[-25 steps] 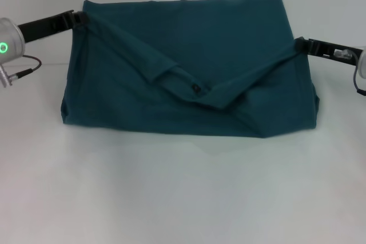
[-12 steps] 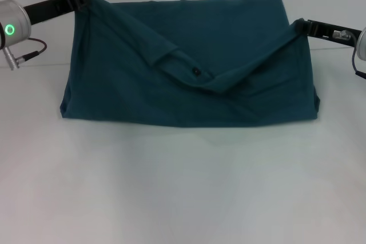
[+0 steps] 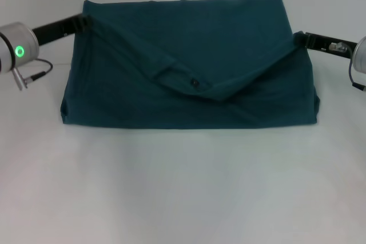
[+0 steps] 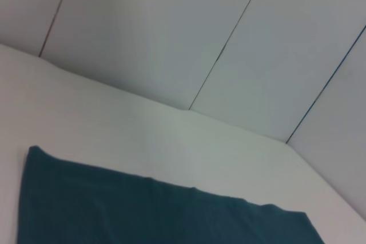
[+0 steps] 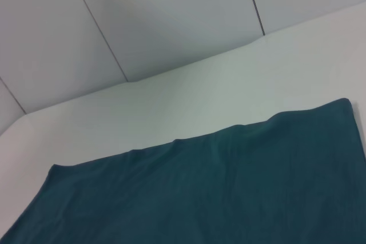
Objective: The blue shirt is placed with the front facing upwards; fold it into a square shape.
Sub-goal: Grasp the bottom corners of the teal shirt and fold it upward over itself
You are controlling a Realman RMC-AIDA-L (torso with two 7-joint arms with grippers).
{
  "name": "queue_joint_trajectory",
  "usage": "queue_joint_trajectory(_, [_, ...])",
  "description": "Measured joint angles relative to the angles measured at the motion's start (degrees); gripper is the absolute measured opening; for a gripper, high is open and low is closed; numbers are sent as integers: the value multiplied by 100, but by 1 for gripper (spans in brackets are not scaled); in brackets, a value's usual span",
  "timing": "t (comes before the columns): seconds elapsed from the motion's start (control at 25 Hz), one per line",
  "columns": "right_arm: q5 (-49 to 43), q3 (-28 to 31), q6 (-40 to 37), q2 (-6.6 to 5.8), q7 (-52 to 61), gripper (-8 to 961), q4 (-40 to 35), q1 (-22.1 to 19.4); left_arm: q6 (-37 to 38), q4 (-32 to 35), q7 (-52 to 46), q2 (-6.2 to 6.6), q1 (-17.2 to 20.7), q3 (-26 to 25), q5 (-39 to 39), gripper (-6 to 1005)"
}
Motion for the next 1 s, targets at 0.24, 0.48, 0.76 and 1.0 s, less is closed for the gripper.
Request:
queue_joint_trajectory(0.24, [9,6,185,38,-127,35,130,1,-102,-29,126,-108,76,1,-86,38])
queue_joint_trajectory(0.48, [14,2,411,126,-190,34,140,31,-123,-38,172,-163,122,9,-136,52])
queue_joint_trajectory(0.76, [16,-28,546,182,-362,83,139,68,-287,41,242,-300,158,27,-136,69])
queue_joint_trajectory(1.0, [77,-74,701,220,-435,183,73,174,-425,61,252,-317,143,37,-136,219])
